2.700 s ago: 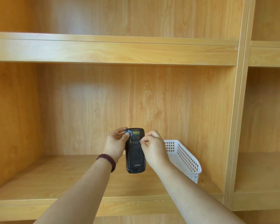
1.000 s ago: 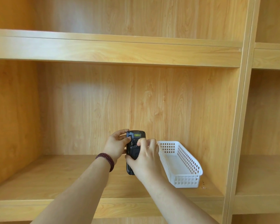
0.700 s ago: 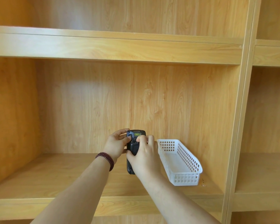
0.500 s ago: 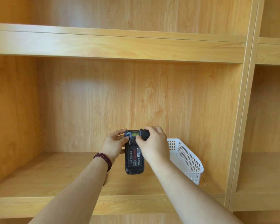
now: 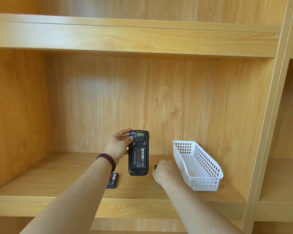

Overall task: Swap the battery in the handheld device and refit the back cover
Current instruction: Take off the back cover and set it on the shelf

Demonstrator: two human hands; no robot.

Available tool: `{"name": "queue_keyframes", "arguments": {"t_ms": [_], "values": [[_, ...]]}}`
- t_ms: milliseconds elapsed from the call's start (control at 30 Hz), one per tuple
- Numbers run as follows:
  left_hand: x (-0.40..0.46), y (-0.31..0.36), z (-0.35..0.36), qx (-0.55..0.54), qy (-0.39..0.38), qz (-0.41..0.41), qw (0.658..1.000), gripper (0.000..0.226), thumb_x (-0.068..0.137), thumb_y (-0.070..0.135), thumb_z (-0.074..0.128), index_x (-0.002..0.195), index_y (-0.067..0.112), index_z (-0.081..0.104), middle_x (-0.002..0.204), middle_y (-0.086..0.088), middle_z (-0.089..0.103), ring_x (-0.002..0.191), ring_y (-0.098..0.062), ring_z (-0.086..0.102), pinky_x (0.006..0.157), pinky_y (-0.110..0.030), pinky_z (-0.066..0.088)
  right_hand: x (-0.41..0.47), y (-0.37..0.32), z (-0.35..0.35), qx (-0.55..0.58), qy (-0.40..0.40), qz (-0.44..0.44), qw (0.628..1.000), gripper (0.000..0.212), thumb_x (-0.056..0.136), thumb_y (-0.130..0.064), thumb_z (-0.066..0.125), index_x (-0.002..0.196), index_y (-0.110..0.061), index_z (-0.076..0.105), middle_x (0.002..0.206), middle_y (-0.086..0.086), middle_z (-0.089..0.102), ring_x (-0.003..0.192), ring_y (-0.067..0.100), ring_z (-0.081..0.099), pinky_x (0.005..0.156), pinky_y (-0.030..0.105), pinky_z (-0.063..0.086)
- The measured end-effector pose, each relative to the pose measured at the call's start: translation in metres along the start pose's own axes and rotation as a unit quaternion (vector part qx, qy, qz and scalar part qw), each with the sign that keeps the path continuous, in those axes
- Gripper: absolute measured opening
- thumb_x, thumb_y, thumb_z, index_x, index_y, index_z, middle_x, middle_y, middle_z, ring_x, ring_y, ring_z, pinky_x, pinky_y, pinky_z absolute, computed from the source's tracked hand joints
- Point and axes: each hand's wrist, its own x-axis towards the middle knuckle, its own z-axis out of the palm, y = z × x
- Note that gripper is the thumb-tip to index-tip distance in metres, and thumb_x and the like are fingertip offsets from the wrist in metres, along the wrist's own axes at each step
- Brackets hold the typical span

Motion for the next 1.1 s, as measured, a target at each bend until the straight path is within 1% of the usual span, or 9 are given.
{"name": "queue_keyframes", "arguments": {"t_ms": [200,367,500,600,667,767,867,967,1100], "values": [[0.002,-0.003,0.0,0.0,-0.009,-0.003,1.0,0.029,0.094,0.006,0.059,0.119,0.02,0.061,0.106,-0.004,0.073,0.086,-0.015,0.071,0.058,-0.027,0.058,0.0,0.008,0.011,-0.055,-0.008,-0.004,0.998,0.014,0.086,-0.022,0.058,0.09,-0.012,0.067,0.102,0.009,0.066,0.09,0.027,0.063,0.057,0.027,0.043],[0.006,-0.007,0.002,-0.005,-0.014,-0.006,1.0,0.029,0.094,0.006,0.06,0.118,0.022,0.062,0.105,-0.003,0.075,0.088,-0.017,0.072,0.06,-0.029,0.059,0.001,0.016,0.016,-0.116,0.005,-0.027,0.993,0.036,0.094,-0.043,0.049,0.109,-0.015,0.067,0.113,0.004,0.065,0.112,0.026,0.054,0.086,0.035,0.047],[0.008,-0.01,0.003,-0.008,-0.016,-0.008,1.0,0.029,0.093,0.006,0.06,0.118,0.021,0.061,0.105,-0.004,0.075,0.09,-0.018,0.072,0.061,-0.03,0.059,0.0,0.02,0.02,-0.107,0.012,-0.035,0.994,0.048,0.094,-0.053,0.043,0.109,-0.015,0.067,0.115,0.004,0.063,0.114,0.027,0.051,0.093,0.038,0.044],[0.007,-0.01,0.004,-0.005,-0.019,-0.006,1.0,0.028,0.094,0.007,0.06,0.117,0.022,0.062,0.104,-0.003,0.075,0.087,-0.016,0.072,0.059,-0.028,0.059,-0.002,0.02,0.017,-0.073,0.011,-0.036,0.997,0.047,0.096,-0.05,0.042,0.113,-0.014,0.067,0.126,0.005,0.06,0.117,0.028,0.052,0.097,0.04,0.045],[0.007,-0.009,0.004,-0.004,-0.02,-0.003,1.0,0.028,0.094,0.007,0.06,0.117,0.022,0.062,0.104,-0.004,0.075,0.086,-0.016,0.072,0.058,-0.028,0.059,-0.003,0.019,0.009,-0.02,0.056,-0.062,0.996,0.039,0.099,-0.037,0.04,0.119,-0.014,0.064,0.139,0.003,0.052,0.122,0.027,0.051,0.1,0.038,0.044],[0.006,-0.006,0.005,-0.002,-0.02,0.003,1.0,0.028,0.094,0.007,0.06,0.118,0.022,0.061,0.102,-0.004,0.075,0.084,-0.015,0.071,0.058,-0.028,0.059,-0.005,0.012,-0.01,0.093,0.201,-0.162,0.962,0.028,0.099,-0.02,0.043,0.107,-0.01,0.068,0.123,0.001,0.059,0.111,0.022,0.056,0.088,0.03,0.045],[0.005,-0.004,0.007,0.001,-0.021,0.007,1.0,0.028,0.094,0.007,0.059,0.118,0.021,0.061,0.098,-0.002,0.075,0.081,-0.014,0.071,0.058,-0.028,0.059,-0.011,-0.004,-0.029,0.183,0.3,-0.247,0.903,0.017,0.094,-0.017,0.055,0.1,-0.01,0.07,0.11,0.0,0.062,0.104,0.02,0.055,0.087,0.029,0.045],[0.004,-0.003,0.009,0.001,-0.023,0.01,1.0,0.028,0.094,0.007,0.059,0.118,0.021,0.062,0.096,-0.003,0.075,0.079,-0.013,0.071,0.058,-0.028,0.059,-0.02,-0.015,-0.033,0.166,0.308,-0.323,0.879,0.017,0.09,-0.024,0.06,0.101,-0.015,0.069,0.106,-0.004,0.06,0.103,0.017,0.054,0.086,0.03,0.047],[0.002,-0.004,0.01,0.007,-0.024,0.01,1.0,0.027,0.094,0.007,0.059,0.116,0.022,0.063,0.096,-0.003,0.076,0.079,-0.014,0.071,0.06,-0.029,0.059,-0.026,-0.014,-0.027,0.067,0.263,-0.362,0.892,0.034,0.087,-0.034,0.062,0.117,-0.018,0.065,0.114,-0.003,0.056,0.108,0.019,0.051,0.089,0.035,0.048]]}}
